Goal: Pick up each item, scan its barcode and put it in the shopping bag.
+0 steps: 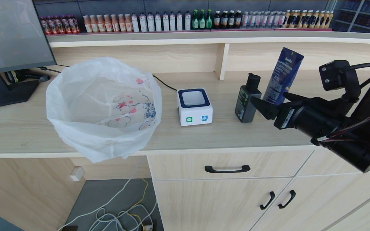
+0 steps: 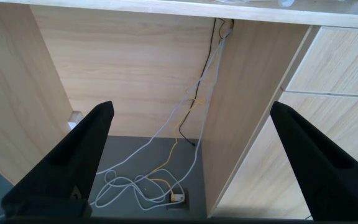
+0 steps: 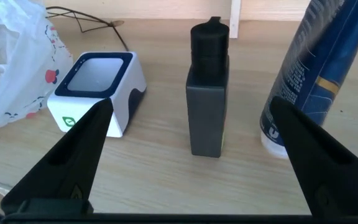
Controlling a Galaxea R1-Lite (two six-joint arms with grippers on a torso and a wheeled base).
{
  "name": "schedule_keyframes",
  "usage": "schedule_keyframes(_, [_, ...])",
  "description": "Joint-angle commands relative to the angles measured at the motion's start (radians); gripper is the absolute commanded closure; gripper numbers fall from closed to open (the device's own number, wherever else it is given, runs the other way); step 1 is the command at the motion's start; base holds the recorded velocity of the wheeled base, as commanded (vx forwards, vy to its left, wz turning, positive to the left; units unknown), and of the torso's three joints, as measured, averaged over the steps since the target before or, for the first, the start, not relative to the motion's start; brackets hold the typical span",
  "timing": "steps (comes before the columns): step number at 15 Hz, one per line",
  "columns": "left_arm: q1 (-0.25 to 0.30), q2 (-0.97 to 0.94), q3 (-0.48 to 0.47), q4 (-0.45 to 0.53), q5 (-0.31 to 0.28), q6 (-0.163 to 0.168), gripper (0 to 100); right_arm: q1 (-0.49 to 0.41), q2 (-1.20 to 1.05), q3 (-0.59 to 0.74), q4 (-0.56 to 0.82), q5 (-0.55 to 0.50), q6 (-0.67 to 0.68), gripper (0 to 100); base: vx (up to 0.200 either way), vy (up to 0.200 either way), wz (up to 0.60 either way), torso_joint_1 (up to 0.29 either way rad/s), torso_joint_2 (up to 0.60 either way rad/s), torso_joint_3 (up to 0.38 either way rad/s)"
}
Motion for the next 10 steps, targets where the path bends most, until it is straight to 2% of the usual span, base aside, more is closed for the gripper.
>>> schedule_keyframes(1, [-0.001, 0.000, 0.000, 0.000, 0.000, 0.000, 0, 0.001, 0.069, -0.047, -0.002, 0.000, -0.004, 0, 0.000, 0.000, 0.00, 0.000, 0.00, 0.000])
schedule_keyframes(3, [0.000, 0.000, 0.000, 0.000, 0.000, 0.000, 0, 0.001, 0.130, -0.102, -0.002, -0.001, -0.049, 0, 0.000, 0.000, 0.00, 0.000, 0.00, 0.000])
schedule_keyframes(10, [-0.001, 0.000, 0.000, 0.000, 0.000, 0.000, 0, -0.012, 0.213, -0.187, 0.002, -0.001, -0.047, 0, 0.000, 0.000, 0.00, 0.000, 0.00, 0.000])
